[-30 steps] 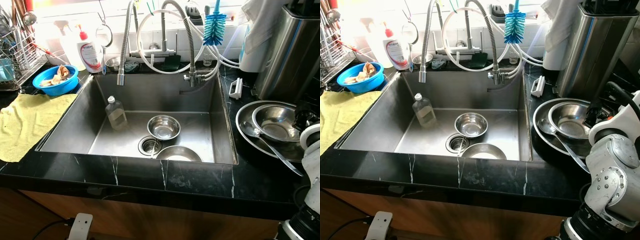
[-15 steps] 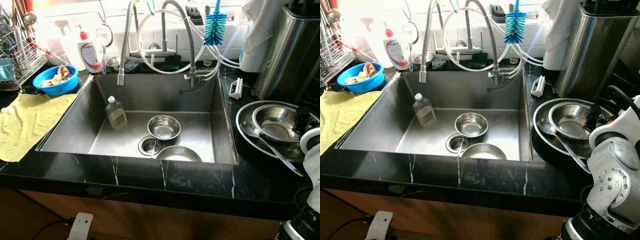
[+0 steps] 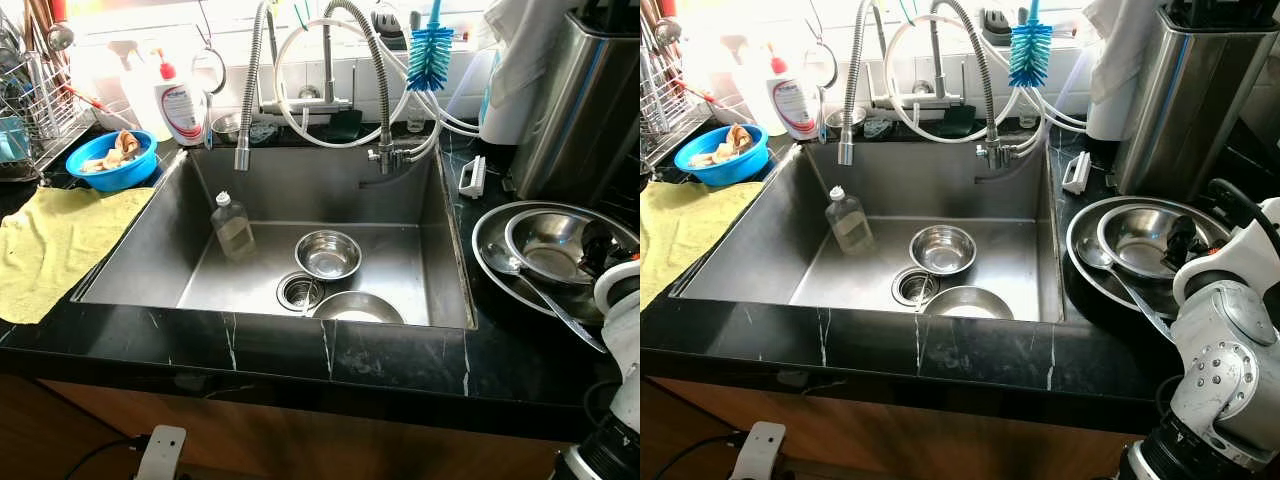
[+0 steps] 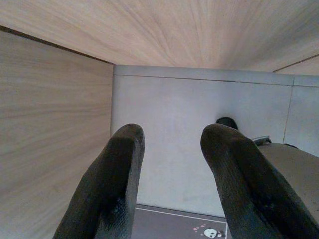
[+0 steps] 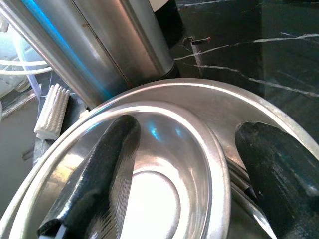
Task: Kitchen organization
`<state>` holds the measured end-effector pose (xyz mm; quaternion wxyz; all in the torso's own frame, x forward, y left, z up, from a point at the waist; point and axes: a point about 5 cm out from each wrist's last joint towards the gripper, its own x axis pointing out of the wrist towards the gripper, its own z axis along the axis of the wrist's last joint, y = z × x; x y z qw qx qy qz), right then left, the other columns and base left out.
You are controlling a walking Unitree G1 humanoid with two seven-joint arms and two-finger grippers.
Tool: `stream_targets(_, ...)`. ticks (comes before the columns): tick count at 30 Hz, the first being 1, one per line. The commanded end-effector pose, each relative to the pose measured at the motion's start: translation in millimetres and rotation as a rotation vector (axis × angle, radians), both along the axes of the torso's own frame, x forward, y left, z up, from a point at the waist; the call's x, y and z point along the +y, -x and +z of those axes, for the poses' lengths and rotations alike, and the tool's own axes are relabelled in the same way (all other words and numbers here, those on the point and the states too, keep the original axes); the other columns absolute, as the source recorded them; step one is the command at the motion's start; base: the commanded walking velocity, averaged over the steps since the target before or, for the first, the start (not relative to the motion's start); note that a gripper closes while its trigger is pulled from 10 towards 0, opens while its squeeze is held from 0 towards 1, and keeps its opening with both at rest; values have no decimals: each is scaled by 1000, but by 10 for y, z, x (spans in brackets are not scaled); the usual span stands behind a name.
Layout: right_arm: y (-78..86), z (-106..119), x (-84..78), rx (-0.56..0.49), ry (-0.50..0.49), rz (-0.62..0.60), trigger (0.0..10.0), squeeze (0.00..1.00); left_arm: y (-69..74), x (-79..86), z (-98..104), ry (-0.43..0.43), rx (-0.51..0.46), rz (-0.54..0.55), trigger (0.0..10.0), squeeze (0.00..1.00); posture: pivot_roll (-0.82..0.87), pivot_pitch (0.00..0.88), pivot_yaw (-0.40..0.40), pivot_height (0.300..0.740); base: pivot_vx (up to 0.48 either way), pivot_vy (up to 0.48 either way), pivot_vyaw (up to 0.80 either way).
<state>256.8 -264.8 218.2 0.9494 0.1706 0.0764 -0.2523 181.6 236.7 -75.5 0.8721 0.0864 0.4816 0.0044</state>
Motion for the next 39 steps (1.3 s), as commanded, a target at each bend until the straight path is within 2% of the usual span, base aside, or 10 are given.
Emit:
stream_targets(1, -12, -38, 21, 16, -19, 12, 10000, 0, 4, 55, 12, -25, 10, -28, 10000, 0, -222, 0, 105, 740, 0, 0, 0)
stream_targets(3, -15, -32, 34, 14, -22, 13, 10000, 0, 2, 54, 14, -25, 9, -29, 10000, 0, -222, 0, 105, 740, 0, 0, 0)
stream_targets(4, -17, -31, 39, 13, -23, 14, 6353, 0, -1, 54, 15, -25, 8, -30, 10000, 0, -219, 0, 104, 740, 0, 0, 0)
stream_targets(6, -22, -35, 41, 12, -25, 15, 314, 0, -6, 53, 17, -25, 7, -31, 10000, 0, -219, 0, 104, 740, 0, 0, 0)
stream_targets(7, -24, -39, 40, 12, -26, 16, 0, 0, -8, 53, 18, -25, 6, -31, 10000, 0, -219, 0, 104, 740, 0, 0, 0)
stream_targets(32, -47, -37, 75, 6, -35, 28, 0, 0, -25, 40, 23, -21, 4, -38, 10000, 0, -215, 0, 103, 740, 0, 0, 0)
stream_targets(37, -57, 1, 96, -11, -34, 36, 0, 0, -31, 40, 26, -21, 3, -39, 10000, 0, -212, 0, 105, 740, 0, 0, 0)
stream_targets(39, -75, 76, 98, -57, -25, 39, 0, 0, -35, 39, 28, -22, 1, -38, 10000, 0, -209, 0, 104, 740, 0, 0, 0)
